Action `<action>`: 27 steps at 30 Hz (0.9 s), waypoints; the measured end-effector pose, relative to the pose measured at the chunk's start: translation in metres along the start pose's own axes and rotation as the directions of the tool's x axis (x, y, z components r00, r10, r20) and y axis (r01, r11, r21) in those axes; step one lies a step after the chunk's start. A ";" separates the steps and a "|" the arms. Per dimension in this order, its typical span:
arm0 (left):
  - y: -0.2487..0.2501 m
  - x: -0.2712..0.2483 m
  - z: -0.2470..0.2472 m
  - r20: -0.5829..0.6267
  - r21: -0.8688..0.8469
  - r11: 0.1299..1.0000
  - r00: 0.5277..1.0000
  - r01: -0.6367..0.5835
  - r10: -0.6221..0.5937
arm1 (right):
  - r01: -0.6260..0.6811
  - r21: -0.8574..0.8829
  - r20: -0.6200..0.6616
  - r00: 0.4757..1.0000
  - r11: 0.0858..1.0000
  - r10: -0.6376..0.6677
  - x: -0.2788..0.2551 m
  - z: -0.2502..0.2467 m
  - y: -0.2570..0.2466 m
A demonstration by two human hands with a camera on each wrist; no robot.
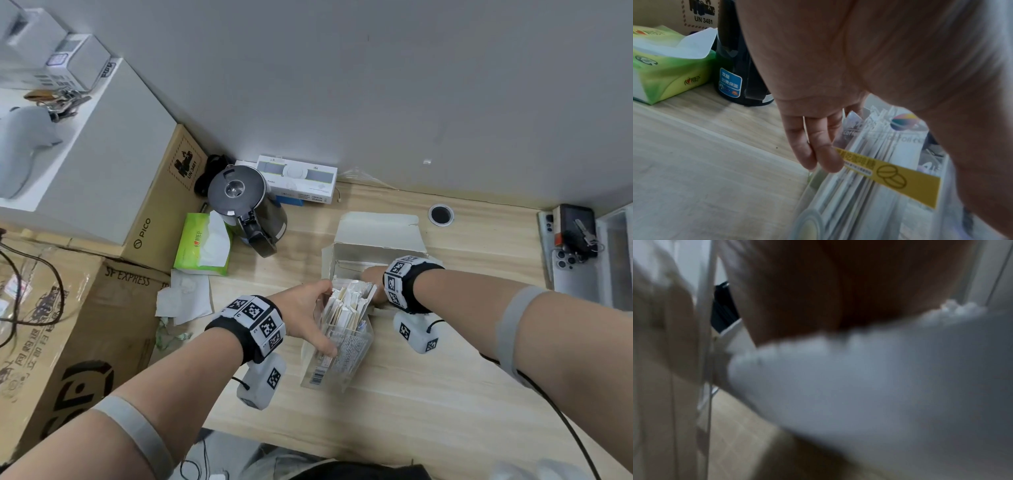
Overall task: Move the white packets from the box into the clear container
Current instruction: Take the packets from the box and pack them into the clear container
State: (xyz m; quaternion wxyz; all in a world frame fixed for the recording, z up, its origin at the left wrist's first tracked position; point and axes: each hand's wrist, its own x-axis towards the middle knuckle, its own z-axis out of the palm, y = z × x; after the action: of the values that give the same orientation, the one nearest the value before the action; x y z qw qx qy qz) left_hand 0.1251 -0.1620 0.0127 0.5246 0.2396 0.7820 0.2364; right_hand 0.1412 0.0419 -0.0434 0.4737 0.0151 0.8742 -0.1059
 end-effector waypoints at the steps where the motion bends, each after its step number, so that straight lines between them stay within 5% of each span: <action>1: 0.001 0.000 0.000 0.001 0.000 1.000 1.000 -0.003 0.003 | 0.006 0.010 0.009 1.000 1.000 -0.006 -0.003 -0.003 0.002; 6: 0.008 -0.003 -0.002 0.009 0.002 1.000 1.000 -0.002 0.002 | 0.026 0.304 -0.034 0.999 0.952 -0.016 -0.029 -0.030 0.012; 9: 0.008 -0.005 -0.002 0.002 0.031 0.999 1.000 0.018 -0.018 | 0.068 0.310 -0.109 0.993 0.948 -0.036 -0.041 -0.043 0.018; 17: 0.006 -0.010 0.003 -0.043 0.109 0.993 0.998 0.049 -0.045 | 0.150 0.003 -0.249 0.958 0.989 -0.144 -0.092 -0.070 0.031; 20: 0.008 -0.011 0.005 -0.058 0.143 0.988 0.997 0.052 -0.045 | 0.172 -0.152 -0.212 0.956 0.973 -0.202 -0.109 -0.073 0.027; 27: 0.019 -0.009 0.011 -0.045 0.108 0.994 0.999 0.012 -0.007 | 0.148 -0.665 -0.037 0.972 0.732 -0.231 -0.114 -0.048 -0.015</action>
State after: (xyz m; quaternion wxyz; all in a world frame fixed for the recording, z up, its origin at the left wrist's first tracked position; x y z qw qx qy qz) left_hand 0.1406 -0.1522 0.0272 0.4945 0.2586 0.8063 0.1962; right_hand 0.1625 0.0451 0.0789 0.3830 -0.2356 0.8785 0.1616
